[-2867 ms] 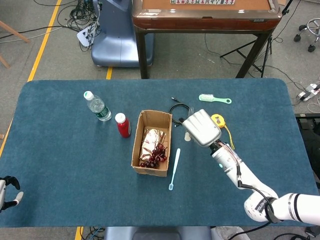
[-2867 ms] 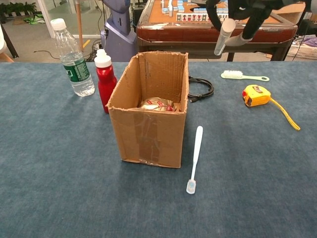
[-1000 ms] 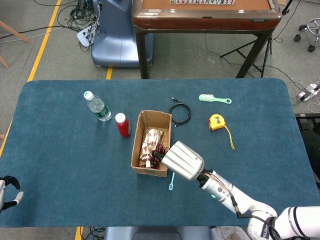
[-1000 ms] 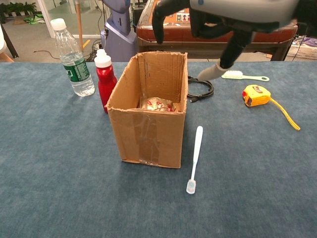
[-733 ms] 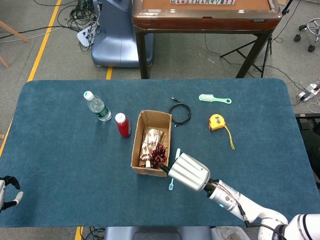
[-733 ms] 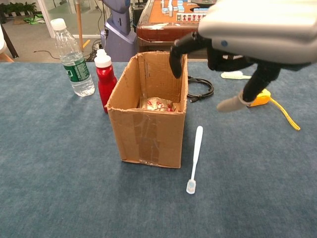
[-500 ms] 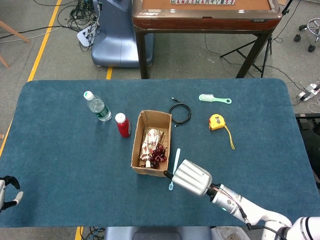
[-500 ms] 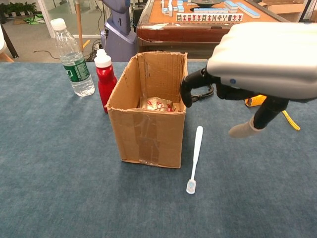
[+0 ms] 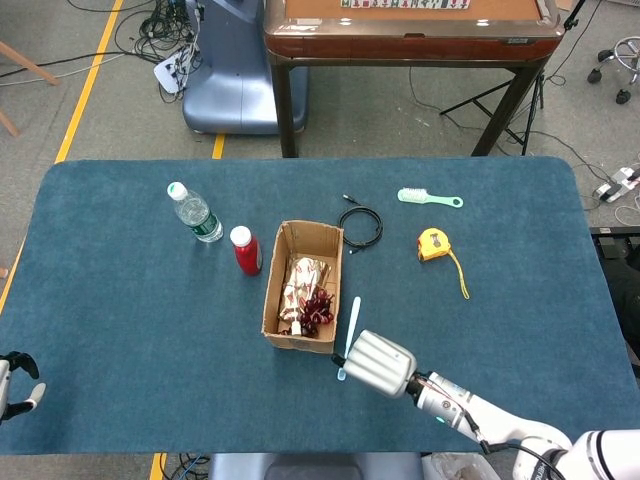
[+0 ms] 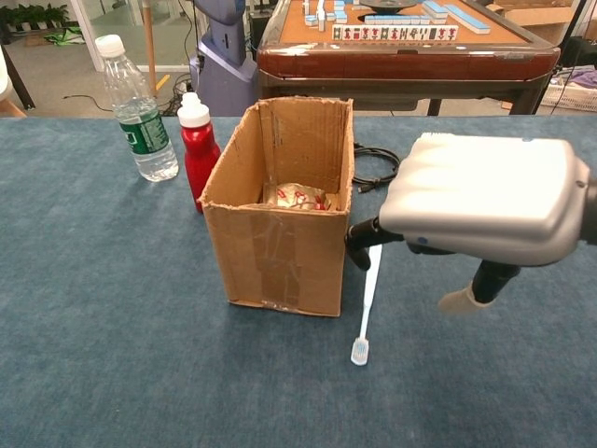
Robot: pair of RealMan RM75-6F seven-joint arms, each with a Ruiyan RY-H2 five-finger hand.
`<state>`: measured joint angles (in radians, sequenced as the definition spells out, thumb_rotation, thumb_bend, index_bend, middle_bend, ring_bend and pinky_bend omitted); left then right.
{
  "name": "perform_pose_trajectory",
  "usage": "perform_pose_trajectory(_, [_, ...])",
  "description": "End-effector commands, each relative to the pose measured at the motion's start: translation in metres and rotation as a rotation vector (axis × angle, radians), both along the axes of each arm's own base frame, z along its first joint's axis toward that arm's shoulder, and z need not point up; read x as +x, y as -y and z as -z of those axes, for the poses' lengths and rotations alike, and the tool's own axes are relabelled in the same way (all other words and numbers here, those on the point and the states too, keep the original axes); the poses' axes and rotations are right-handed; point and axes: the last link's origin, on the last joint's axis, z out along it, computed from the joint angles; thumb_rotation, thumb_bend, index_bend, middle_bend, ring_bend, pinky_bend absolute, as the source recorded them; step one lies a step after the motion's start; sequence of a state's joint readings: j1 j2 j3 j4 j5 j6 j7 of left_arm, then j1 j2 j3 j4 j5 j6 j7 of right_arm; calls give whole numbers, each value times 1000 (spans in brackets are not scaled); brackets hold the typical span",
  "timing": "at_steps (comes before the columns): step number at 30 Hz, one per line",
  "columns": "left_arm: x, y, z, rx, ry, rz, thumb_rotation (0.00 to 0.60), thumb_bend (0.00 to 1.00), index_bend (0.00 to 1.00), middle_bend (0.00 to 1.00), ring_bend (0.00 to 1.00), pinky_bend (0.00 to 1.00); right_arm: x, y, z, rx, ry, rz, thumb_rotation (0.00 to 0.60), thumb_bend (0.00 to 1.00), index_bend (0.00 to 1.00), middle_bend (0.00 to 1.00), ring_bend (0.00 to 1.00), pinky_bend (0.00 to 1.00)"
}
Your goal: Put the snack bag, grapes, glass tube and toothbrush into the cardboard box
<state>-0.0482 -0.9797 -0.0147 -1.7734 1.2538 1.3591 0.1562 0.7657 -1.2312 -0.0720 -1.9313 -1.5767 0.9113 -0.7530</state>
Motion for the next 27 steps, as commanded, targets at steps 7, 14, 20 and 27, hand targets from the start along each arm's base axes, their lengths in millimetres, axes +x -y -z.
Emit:
perform_pose_trajectory(7, [-3, 0, -1, 2, 2, -10, 600, 279, 558, 456, 368, 650, 1, 1, 20, 36, -53, -3, 600, 74, 438, 1000, 1000, 1000])
perform_pose_trajectory(14, [-5, -1, 0, -1, -2, -18, 600, 279, 558, 456, 368, 650, -4, 4, 28, 43, -83, 11, 600, 75, 473, 1000, 1000, 1000])
perform_pose_trajectory(20, [-9, -2, 1, -3, -9, -33, 600, 279, 558, 456, 368, 650, -3, 7, 39, 59, -82, 12, 600, 103, 482, 1000, 1000, 1000])
perform_pose_trajectory(27, [-11, -3, 1, -3, -5, -40, 600, 280, 557, 456, 368, 650, -1, 13, 51, 78, -94, 18, 600, 123, 486, 1000, 1000, 1000])
